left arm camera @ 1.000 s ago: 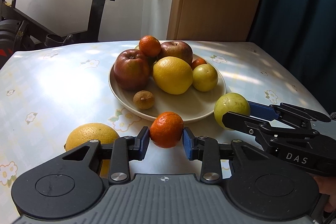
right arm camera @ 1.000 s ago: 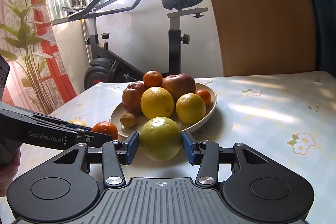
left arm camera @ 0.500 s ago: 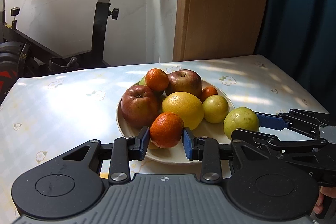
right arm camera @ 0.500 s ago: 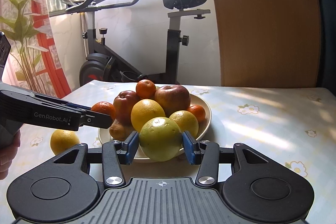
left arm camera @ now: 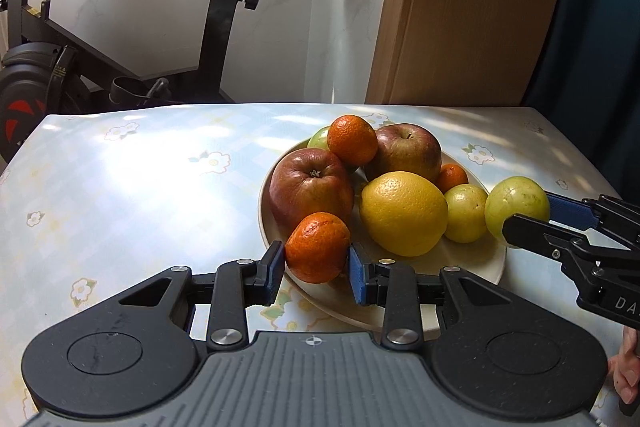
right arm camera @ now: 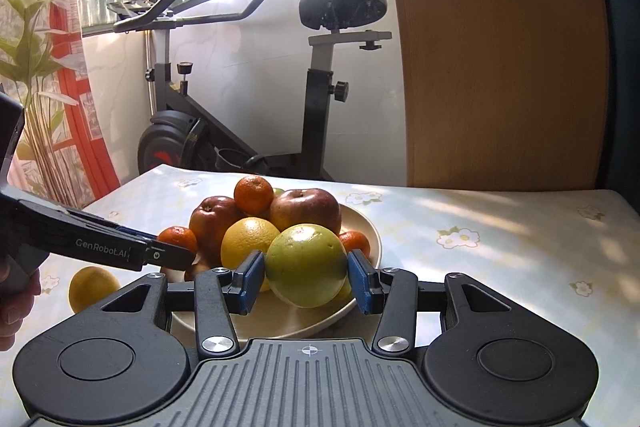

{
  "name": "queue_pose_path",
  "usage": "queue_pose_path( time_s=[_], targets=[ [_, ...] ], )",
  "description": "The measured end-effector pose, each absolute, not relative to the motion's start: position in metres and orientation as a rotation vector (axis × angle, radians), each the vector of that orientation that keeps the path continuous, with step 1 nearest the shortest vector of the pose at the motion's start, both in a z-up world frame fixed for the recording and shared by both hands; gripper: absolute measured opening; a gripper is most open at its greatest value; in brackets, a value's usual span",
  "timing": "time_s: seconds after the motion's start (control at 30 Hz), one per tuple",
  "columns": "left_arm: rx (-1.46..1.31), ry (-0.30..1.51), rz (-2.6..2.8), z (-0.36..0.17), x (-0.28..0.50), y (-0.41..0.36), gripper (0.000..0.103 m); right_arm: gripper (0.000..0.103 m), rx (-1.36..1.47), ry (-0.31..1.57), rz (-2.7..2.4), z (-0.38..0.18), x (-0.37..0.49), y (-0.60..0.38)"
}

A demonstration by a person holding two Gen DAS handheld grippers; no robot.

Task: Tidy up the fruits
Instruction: 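Carry the grapefruit with the right tool toward the plate while the left tool pushes the tangerine onto it, then lower the grapefruit onto the plate and open the right tool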

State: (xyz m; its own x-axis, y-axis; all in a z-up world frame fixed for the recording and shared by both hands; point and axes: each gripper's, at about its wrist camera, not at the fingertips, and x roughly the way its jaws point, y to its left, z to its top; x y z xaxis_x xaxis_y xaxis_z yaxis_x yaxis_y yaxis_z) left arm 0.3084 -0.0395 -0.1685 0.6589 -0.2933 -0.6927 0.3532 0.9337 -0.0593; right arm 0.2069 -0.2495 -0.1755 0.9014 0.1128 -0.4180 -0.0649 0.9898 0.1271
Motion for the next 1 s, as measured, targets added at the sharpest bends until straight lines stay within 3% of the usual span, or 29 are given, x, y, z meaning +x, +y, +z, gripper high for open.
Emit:
queue_pose_path(
  time_s=[0.57,0.77,1.0],
  targets=[
    [0.083,0.792,-0.356,-0.170,0.314,-0.039,0.038,0.043,0.064,0.465,0.086,-0.175,0.265,-0.253],
    [0.091,0.786,-0.343,-0.171,0.313,-0.040,0.050,0.044,0.070,0.483,0.080,-0.178,0.266,-0.255],
    [0.098,0.788,-0.340,-0.171,0.313,-0.040,0.051,0.044,0.076,0.490,0.077,-0.180,0.264,-0.257]
  ],
)
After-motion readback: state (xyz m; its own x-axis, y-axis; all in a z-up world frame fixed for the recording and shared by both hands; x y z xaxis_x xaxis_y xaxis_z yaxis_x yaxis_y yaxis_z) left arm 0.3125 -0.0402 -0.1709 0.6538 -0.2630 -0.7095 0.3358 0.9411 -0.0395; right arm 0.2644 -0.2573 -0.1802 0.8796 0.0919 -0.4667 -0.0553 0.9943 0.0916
